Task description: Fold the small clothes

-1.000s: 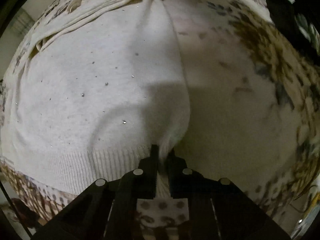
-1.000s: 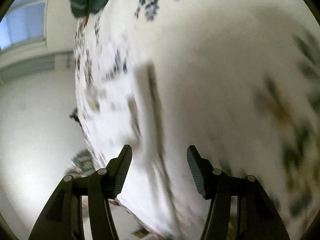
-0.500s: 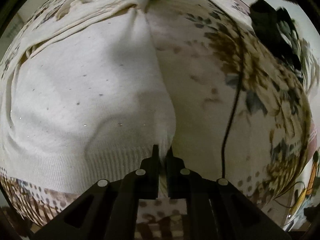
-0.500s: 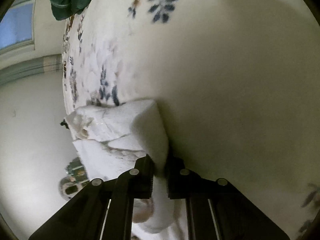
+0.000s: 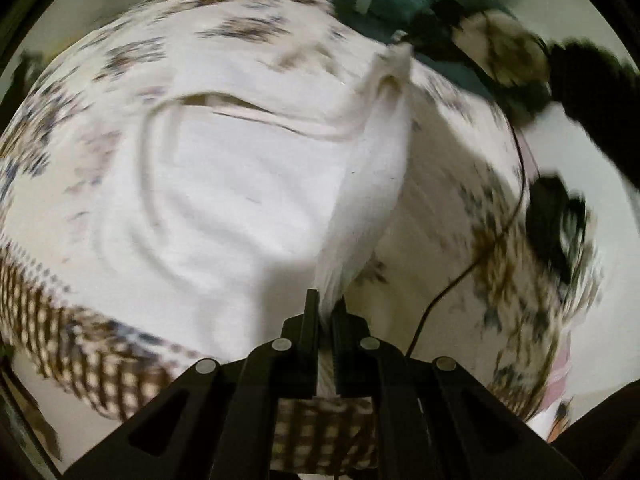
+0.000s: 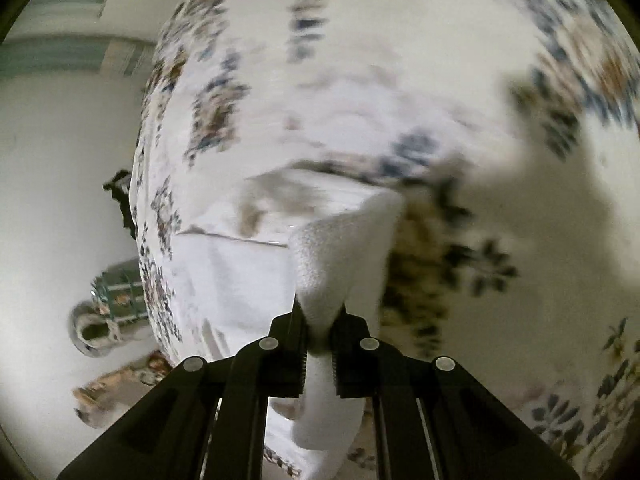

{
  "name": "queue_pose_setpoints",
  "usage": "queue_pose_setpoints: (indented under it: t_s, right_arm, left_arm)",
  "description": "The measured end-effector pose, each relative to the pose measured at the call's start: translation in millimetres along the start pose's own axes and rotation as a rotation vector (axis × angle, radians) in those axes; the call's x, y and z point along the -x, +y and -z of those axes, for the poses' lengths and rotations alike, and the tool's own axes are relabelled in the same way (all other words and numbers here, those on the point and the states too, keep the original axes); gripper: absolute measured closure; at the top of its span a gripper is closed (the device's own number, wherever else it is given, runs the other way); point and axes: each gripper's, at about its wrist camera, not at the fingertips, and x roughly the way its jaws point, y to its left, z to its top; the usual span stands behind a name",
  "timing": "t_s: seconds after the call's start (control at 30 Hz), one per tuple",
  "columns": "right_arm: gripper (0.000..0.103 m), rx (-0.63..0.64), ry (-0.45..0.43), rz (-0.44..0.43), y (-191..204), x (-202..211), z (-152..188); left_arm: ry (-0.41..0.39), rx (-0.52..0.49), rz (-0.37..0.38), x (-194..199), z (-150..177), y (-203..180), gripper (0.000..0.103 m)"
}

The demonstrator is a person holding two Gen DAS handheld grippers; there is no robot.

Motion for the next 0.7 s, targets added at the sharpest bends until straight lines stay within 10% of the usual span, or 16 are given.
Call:
queue_pose_setpoints:
  t_s: [0.43, 0.7]
  right_arm:
    - [0.094, 0.197, 0.057, 0.299, 270, -193, -26]
    - [0.087, 0.141, 0.156, 0.399, 285, -310, -31]
  left_arm:
    - [-0.014, 0.346, 0.055, 2, -6, 207, 0.101]
    - [0.069, 0.492, 0.111, -51, 12, 285, 0.099]
